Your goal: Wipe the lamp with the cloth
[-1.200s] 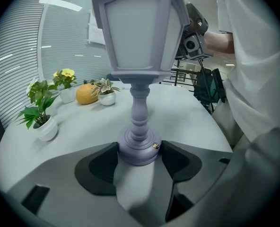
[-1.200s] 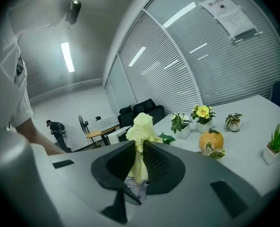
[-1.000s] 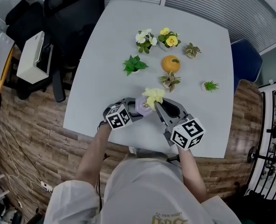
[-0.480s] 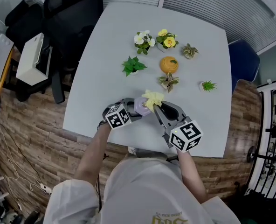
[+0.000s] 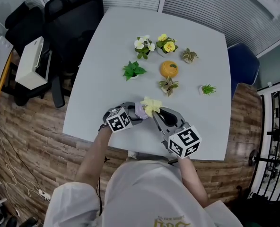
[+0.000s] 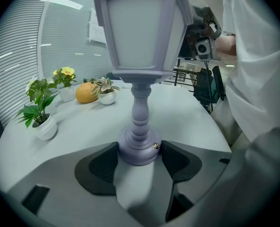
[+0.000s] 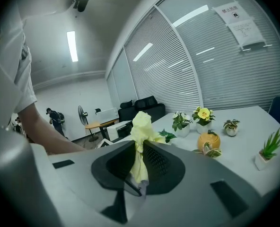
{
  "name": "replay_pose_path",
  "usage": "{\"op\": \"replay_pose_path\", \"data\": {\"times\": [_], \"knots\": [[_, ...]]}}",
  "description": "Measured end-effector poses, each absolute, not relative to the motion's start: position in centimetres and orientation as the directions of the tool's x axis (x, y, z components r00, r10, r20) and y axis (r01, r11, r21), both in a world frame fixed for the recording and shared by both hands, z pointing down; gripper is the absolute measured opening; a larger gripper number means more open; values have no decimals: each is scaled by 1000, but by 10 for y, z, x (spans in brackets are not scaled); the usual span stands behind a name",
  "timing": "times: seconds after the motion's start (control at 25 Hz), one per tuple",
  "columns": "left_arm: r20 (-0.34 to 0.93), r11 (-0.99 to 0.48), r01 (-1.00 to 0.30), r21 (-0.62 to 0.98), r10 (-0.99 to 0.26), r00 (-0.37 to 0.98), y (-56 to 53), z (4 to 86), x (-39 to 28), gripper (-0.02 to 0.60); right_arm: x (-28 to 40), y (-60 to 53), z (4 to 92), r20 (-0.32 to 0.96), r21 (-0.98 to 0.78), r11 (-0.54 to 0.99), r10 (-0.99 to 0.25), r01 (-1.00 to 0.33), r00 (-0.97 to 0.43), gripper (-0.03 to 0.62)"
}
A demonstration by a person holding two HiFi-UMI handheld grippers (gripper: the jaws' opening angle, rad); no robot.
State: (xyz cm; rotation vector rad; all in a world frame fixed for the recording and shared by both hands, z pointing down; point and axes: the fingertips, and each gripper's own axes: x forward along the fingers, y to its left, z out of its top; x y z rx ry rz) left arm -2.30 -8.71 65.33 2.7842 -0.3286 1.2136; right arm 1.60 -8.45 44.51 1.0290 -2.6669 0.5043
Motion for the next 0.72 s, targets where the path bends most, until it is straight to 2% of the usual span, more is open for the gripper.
{"op": "replay_pose_path", "data": {"times": [0.72], "knots": [[734, -973, -230, -4, -159, 660, -87, 653, -23, 297, -8, -70, 435, 370, -141, 750, -565, -646, -737, 63]]}}
